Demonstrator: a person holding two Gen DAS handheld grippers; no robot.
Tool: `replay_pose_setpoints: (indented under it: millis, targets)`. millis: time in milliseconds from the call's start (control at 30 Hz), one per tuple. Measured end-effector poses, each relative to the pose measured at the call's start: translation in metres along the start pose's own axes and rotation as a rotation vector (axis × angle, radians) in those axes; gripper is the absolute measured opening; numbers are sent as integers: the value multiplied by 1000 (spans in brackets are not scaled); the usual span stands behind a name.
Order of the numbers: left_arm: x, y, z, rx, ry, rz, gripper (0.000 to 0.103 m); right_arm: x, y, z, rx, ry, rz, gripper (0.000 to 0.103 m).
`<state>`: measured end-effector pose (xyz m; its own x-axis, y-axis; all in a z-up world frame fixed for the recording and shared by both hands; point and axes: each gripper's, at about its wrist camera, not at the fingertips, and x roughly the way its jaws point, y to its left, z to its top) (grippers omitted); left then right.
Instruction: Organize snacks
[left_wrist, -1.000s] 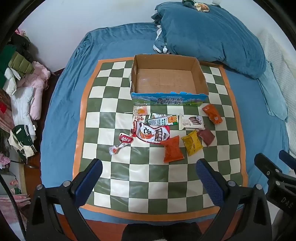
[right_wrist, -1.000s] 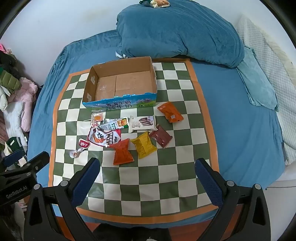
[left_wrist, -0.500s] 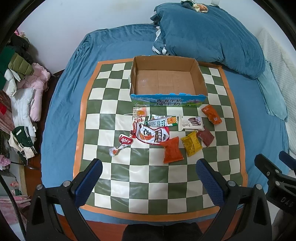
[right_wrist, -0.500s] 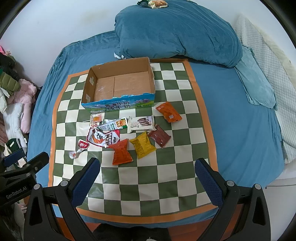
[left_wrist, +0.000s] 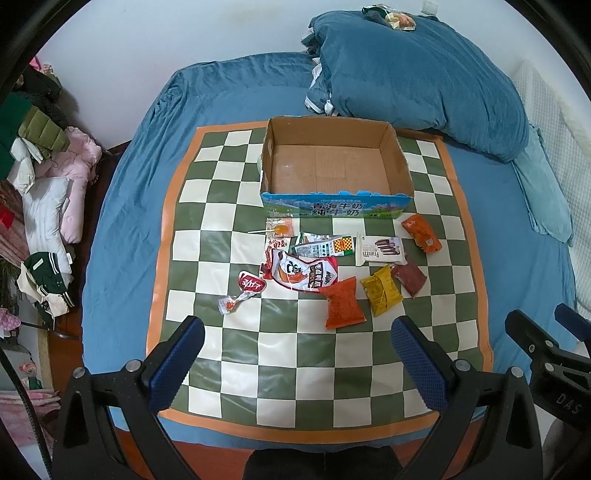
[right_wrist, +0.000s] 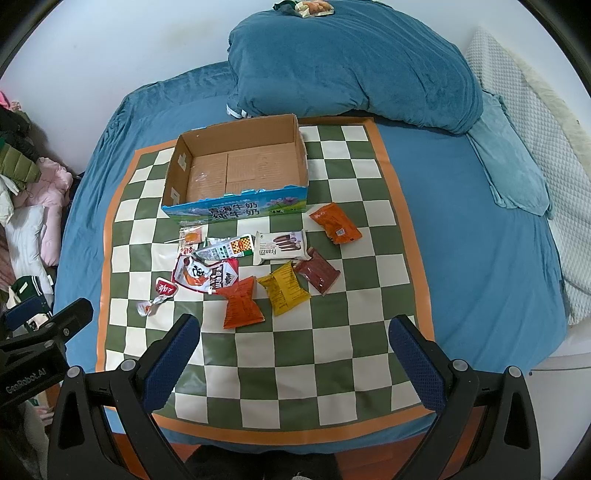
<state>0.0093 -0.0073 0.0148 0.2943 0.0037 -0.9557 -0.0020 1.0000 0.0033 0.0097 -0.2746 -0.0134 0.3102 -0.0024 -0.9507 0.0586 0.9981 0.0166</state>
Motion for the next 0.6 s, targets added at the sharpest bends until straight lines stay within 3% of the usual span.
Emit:
replay_pose_setpoints:
  millis: [600]
  targets:
    - [-1, 0, 2, 3, -6, 2, 103, -8, 0, 3, 2, -7, -10, 103]
